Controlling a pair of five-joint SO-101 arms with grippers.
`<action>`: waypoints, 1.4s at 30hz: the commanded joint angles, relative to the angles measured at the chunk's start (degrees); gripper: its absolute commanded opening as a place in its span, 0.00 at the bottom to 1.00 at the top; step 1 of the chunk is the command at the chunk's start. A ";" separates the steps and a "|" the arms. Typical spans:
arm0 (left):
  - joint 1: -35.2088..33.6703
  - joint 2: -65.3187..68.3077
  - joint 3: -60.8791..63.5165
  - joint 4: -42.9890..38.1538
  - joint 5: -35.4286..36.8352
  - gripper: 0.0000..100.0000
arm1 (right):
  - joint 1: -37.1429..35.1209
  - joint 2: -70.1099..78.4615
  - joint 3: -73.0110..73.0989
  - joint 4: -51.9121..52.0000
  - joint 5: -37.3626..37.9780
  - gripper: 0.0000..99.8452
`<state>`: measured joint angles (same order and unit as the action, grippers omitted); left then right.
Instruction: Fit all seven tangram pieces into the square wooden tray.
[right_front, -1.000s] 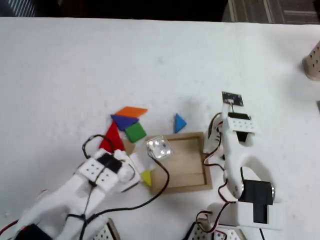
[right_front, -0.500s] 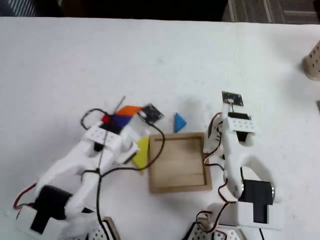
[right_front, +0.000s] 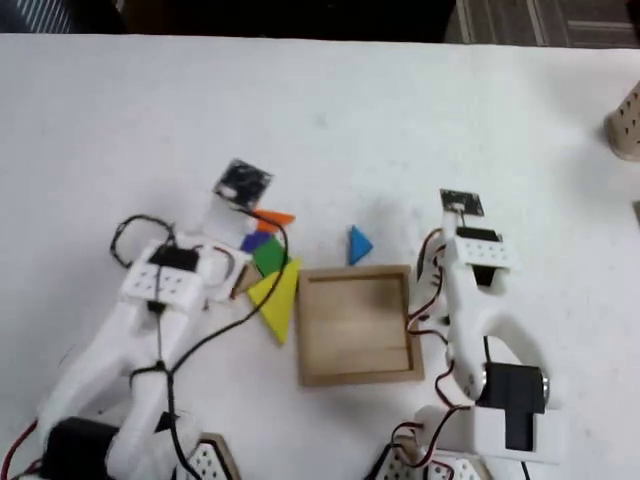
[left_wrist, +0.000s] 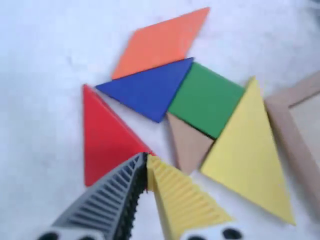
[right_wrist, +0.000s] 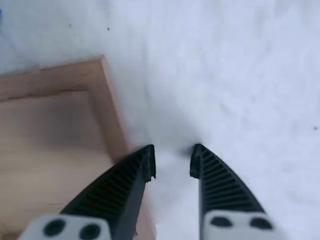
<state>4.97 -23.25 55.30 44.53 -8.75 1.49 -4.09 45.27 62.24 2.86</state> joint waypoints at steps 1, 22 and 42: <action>-3.56 -7.34 2.81 -4.22 1.41 0.02 | -1.89 -3.56 2.99 -0.92 1.58 0.07; -15.87 -12.53 3.08 -5.45 9.41 0.02 | -7.16 -22.99 6.95 1.54 1.49 0.10; -18.86 -12.18 2.02 -5.10 14.15 0.10 | -13.41 4.00 -4.75 -4.00 -9.49 0.03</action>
<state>-13.32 -33.54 59.96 40.57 4.62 -13.45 -3.21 45.01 58.55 -2.24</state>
